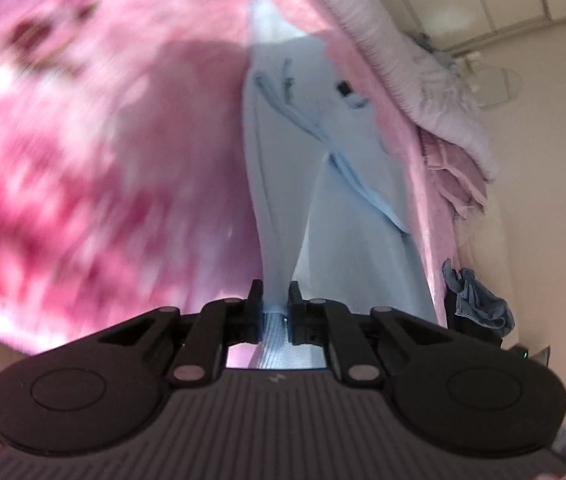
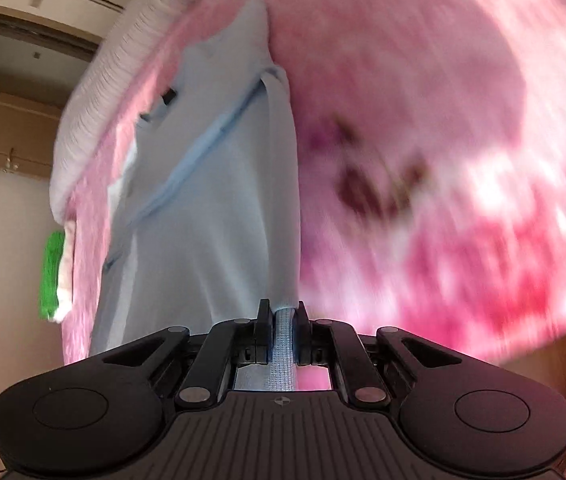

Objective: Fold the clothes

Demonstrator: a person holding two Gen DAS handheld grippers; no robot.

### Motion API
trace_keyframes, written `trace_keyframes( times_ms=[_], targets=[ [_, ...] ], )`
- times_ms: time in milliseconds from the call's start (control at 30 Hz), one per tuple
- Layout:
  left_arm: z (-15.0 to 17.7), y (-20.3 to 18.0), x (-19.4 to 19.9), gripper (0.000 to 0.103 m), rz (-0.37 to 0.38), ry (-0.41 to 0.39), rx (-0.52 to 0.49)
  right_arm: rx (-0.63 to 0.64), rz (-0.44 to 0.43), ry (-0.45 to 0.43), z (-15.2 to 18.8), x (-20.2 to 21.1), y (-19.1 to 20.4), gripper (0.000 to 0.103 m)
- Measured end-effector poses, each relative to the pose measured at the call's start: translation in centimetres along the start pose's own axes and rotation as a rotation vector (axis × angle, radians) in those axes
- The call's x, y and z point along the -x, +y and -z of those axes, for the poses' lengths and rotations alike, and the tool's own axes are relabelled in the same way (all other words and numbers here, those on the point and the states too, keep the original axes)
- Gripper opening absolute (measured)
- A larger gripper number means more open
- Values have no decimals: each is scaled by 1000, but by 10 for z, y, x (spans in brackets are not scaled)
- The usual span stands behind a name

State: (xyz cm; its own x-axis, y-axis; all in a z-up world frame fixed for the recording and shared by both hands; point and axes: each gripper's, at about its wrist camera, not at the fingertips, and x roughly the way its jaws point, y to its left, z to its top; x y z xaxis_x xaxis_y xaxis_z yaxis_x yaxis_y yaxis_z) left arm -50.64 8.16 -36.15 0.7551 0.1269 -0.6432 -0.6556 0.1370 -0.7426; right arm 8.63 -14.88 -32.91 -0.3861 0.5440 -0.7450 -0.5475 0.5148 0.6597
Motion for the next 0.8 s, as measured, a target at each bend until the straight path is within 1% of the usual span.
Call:
trace_keyframes(
  times_ms=[67, 133, 167, 267, 300, 400, 467, 533, 567, 633, 667, 700, 733, 767, 800],
  targets=[
    [20, 5, 11, 7, -14, 3, 60, -51, 5, 40, 20, 4, -9, 7],
    [28, 5, 17, 7, -18, 3, 93, -101, 9, 70, 33, 6, -15, 7],
    [27, 3, 18, 7, -16, 2, 97, -121, 12, 82, 38, 7, -16, 7],
    [6, -10, 19, 7, 17, -19, 82, -103, 19, 86, 22, 9, -4, 7],
    [-6, -16, 18, 7, 36, -33, 73, -76, 21, 87, 10, 10, 5, 7],
    [-50, -36, 12, 7, 101, -92, 41, 6, -26, 41, -30, 16, 37, 7],
    [-83, -48, 5, 7, 148, -138, 24, 29, -59, -21, -64, 15, 59, 7],
    [-124, -57, -11, 8, 191, -192, 33, 47, -83, -88, -98, 10, 80, 7],
    [-144, -60, -22, 8, 187, -205, 39, 48, -93, -124, -119, 2, 91, 7],
    [-186, -65, -47, 10, 152, -218, 54, 16, -97, -193, -159, -15, 106, 7],
    [-207, -67, -60, 10, 134, -224, 61, -27, -89, -224, -179, -28, 112, 7],
    [-227, -70, -70, 16, 115, -229, 58, -70, -79, -243, -195, -40, 117, 13],
    [-242, -72, -78, 26, 86, -226, 43, -122, -59, -247, -210, -50, 118, 20],
    [-257, -75, -86, 28, 54, -219, 26, -174, -39, -251, -224, -60, 120, 40],
    [-268, -77, -92, 28, 34, -207, 8, -155, -11, -248, -223, -63, 120, 52]
  ],
)
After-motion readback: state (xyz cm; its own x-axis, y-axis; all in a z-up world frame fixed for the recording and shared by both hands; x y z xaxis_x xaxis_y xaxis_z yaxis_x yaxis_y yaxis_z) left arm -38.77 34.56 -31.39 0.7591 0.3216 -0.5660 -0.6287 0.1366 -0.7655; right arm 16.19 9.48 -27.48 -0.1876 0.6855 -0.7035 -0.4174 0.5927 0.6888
